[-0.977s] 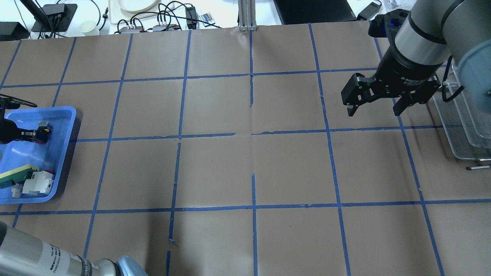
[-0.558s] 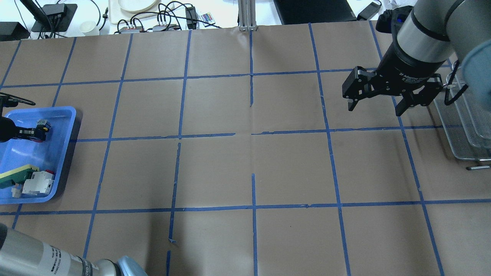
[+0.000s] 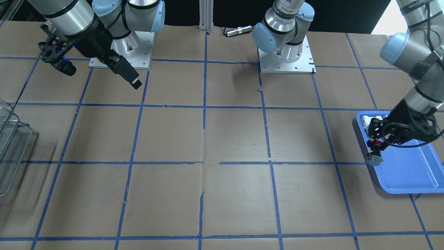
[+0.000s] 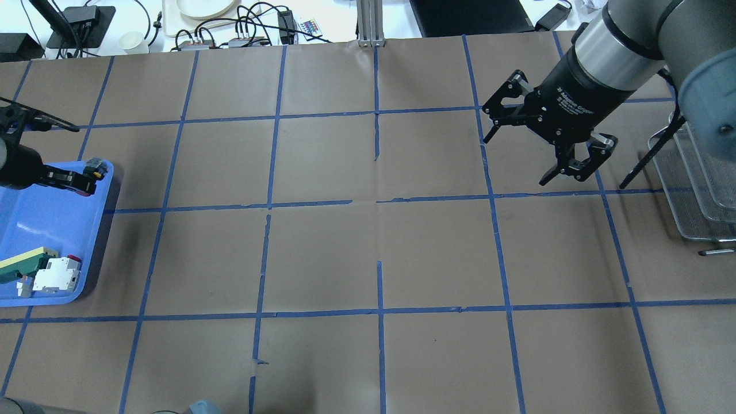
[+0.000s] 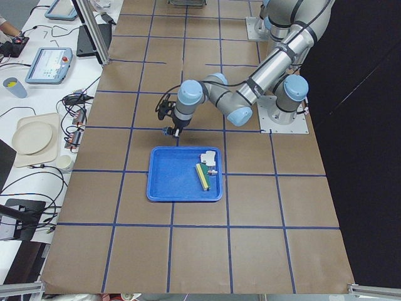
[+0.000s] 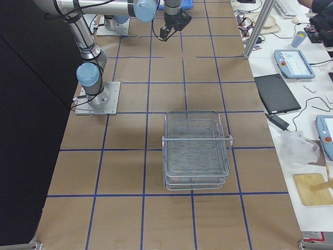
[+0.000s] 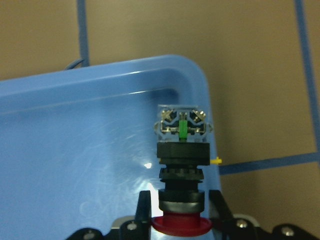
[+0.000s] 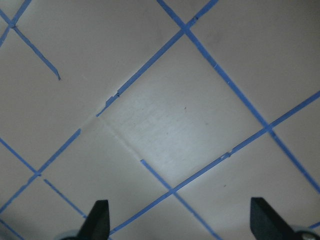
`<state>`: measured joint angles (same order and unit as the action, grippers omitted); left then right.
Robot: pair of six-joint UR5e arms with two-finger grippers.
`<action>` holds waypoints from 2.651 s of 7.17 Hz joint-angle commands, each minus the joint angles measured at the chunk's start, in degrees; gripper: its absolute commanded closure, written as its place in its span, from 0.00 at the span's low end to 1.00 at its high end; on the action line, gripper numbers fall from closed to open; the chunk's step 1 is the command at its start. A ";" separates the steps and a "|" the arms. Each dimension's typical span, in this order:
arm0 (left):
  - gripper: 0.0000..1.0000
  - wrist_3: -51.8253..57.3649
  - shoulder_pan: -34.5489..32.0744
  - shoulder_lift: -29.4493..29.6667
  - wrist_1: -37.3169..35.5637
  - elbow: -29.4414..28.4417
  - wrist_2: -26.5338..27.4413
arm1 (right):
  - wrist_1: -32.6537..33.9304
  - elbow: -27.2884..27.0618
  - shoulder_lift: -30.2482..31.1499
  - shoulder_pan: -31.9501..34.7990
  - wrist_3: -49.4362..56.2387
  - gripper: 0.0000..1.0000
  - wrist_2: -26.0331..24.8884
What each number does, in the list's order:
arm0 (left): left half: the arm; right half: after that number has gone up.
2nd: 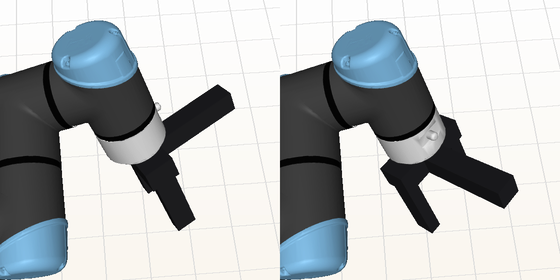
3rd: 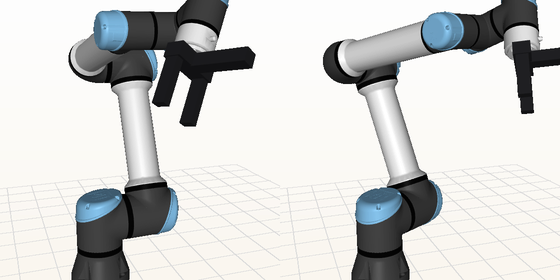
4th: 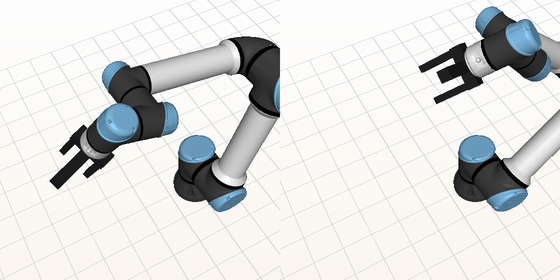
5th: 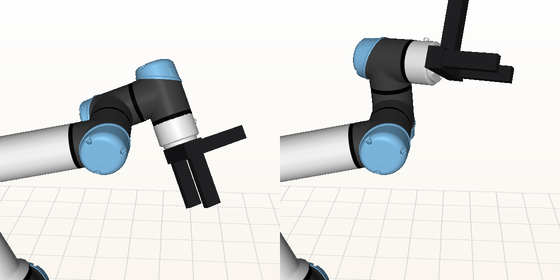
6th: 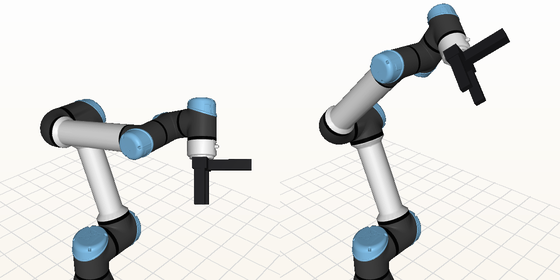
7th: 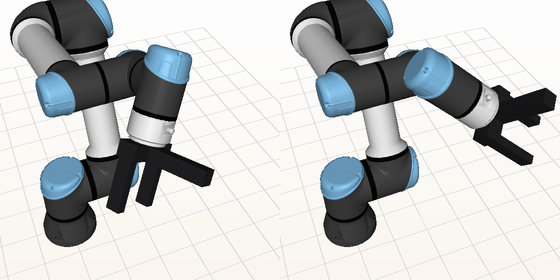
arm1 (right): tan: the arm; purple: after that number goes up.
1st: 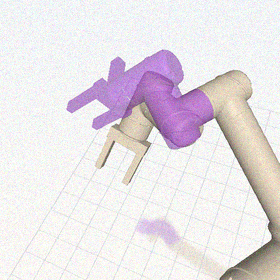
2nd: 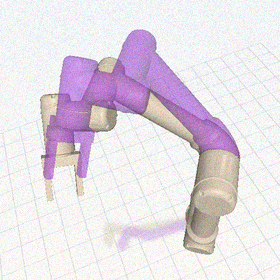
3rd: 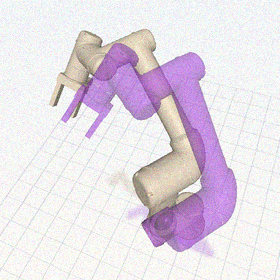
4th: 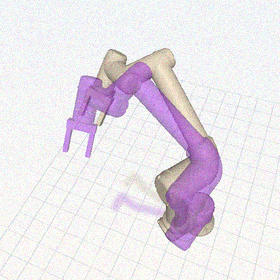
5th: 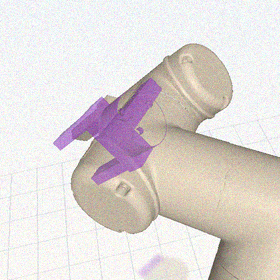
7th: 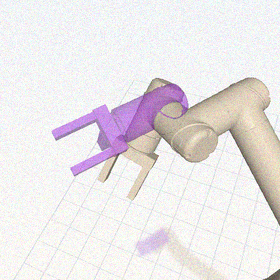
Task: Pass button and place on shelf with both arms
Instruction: 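Lift the button toward table center with left gripper while right gripper approaches, then bring the open right gripper around the button's switch block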
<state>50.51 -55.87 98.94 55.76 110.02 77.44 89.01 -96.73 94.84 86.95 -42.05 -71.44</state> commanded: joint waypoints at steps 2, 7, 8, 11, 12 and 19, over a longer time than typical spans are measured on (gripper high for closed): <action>0.79 -0.06 -24.56 -6.03 6.03 -0.15 -1.50 | -4.52 -0.65 -1.93 -5.37 -7.43 0.00 19.95; 0.79 0.37 -38.61 -9.38 5.07 -0.42 -14.30 | -14.59 -4.26 -6.51 -12.77 -5.42 0.00 38.37; 0.79 1.33 -40.35 -9.64 5.15 -0.25 -14.34 | -17.26 -5.56 -6.86 -12.78 -4.19 0.00 42.48; 0.79 10.45 -46.61 -9.73 2.52 -0.25 -12.05 | -16.59 -14.17 -7.82 -12.34 3.02 0.00 53.14; 0.79 10.92 -46.96 -9.73 2.43 -0.33 -12.05 | -16.41 -14.19 -9.48 -12.34 3.47 0.00 52.98; 0.78 13.30 -50.04 -9.73 1.02 -0.34 -12.76 | -23.26 -16.29 -9.59 -10.23 3.47 0.00 52.28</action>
<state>63.84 -105.84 89.46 57.00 109.65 64.82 66.51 -112.08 85.16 76.65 -39.01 -19.16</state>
